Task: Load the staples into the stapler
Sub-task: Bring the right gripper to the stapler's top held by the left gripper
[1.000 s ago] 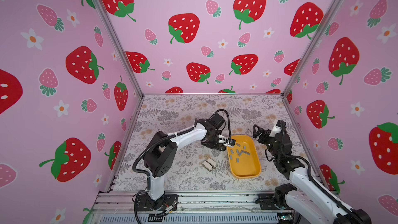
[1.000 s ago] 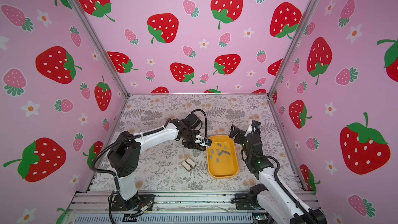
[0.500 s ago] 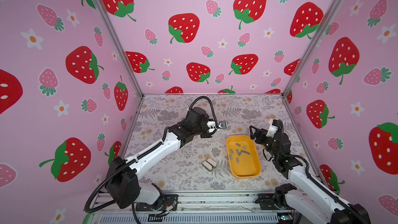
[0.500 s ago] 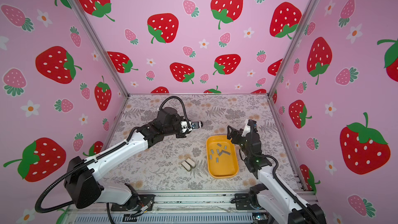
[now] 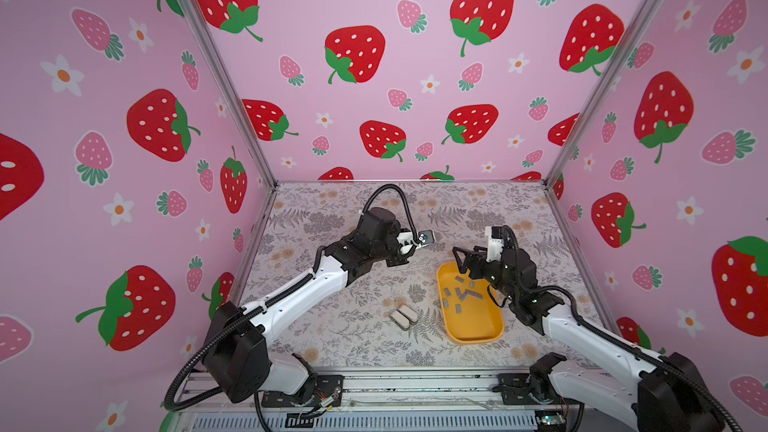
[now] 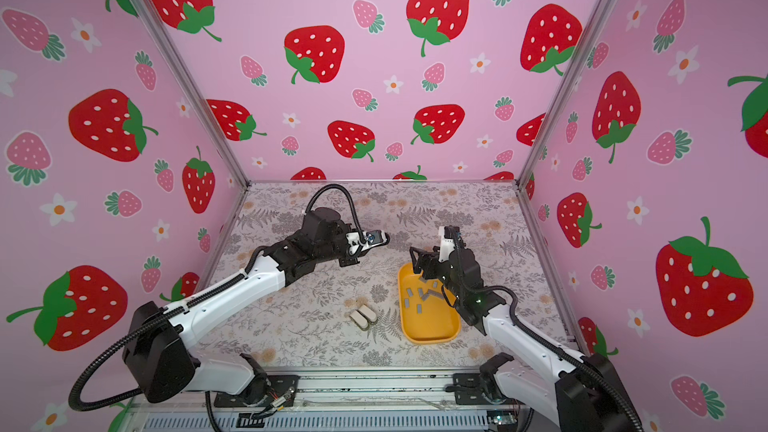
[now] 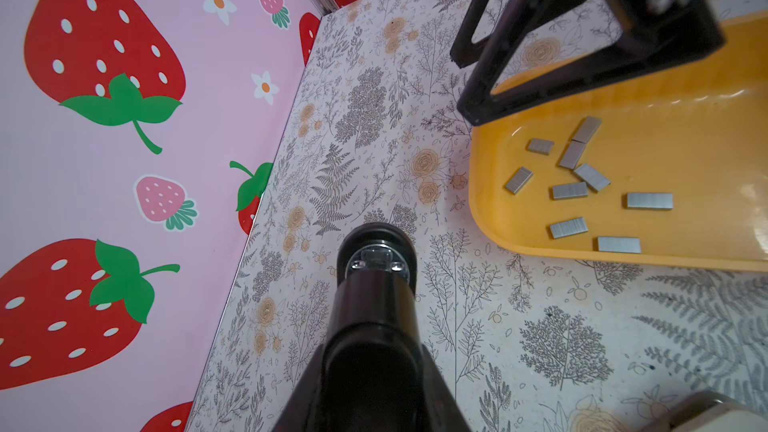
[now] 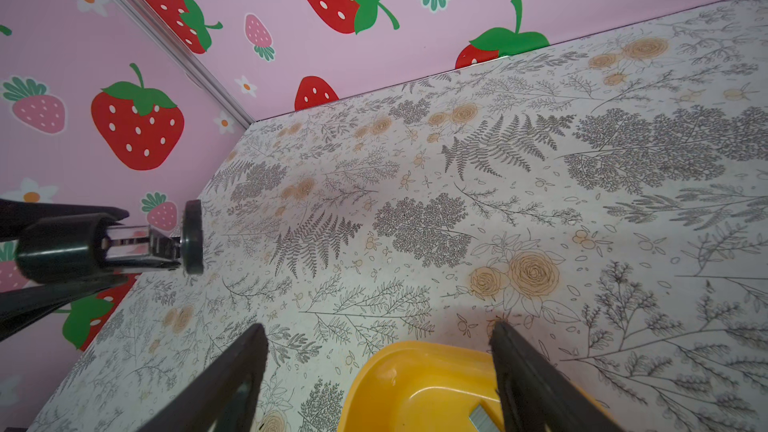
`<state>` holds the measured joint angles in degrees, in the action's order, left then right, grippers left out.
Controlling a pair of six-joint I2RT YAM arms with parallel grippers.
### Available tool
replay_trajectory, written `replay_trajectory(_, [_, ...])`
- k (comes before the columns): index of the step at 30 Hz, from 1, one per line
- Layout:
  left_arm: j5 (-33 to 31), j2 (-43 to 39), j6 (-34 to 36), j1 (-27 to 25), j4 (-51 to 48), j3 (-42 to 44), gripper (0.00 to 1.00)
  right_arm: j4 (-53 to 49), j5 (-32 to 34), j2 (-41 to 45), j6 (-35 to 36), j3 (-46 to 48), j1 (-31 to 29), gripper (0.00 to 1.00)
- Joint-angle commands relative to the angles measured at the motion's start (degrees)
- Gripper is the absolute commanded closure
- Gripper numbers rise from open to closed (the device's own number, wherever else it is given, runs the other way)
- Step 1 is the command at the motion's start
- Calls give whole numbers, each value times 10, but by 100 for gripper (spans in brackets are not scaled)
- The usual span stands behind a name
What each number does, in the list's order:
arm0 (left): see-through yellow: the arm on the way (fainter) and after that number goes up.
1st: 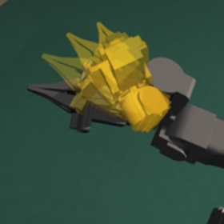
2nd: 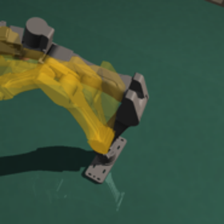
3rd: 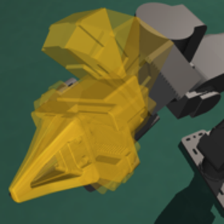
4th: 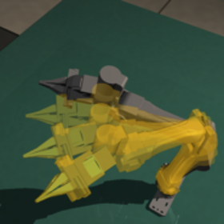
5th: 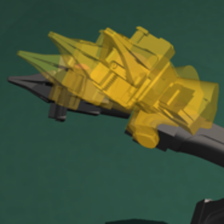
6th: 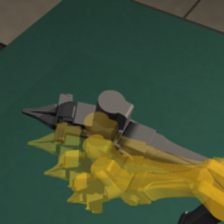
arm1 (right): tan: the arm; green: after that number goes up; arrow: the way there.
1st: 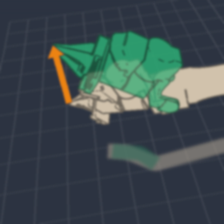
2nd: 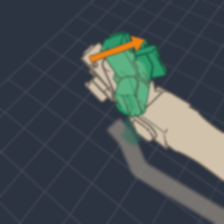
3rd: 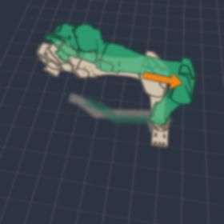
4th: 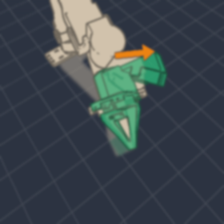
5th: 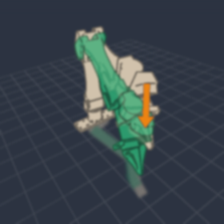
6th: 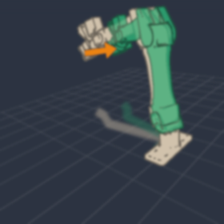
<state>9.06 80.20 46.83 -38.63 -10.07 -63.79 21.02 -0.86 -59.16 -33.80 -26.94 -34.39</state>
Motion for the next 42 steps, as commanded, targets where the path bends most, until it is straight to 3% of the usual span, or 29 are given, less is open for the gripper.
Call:
replay_trajectory(1, [-41,-39,-8,-31,25,-18,100,11,22,38,4,4,-2,12])
replay_trajectory(6, [-35,-72,-18,-32,-24,-23,100,17,26,66,20,11,-2,16])
replay_trajectory(11, [-21,-93,86,-35,-40,11,100,40,36,66,49,20,-5,24])
replay_trajectory(15, [58,-92,57,-13,-53,-4,100,28,22,55,52,2,-8,26])
replay_trajectory(21, [25,-83,54,-19,-15,17,100,42,17,62,43,15,-10,25])
replay_trajectory(24, [-8,-63,19,-36,1,-2,100,45,17,55,41,18,-11,25])
replay_trajectory(27, [10,-52,-15,-41,-2,-18,100,54,21,45,40,21,-12,25])
replay_trajectory(31, [-25,-53,-2,-42,52,27,100,55,12,41,41,20,-12,25])
replay_trajectory(35, [-15,-67,32,-47,-40,-3,100,71,-32,40,39,18,-16,25])
replay_trajectory(42, [-1,-98,50,-53,17,49,100,114,-117,10,26,12,-22,25])
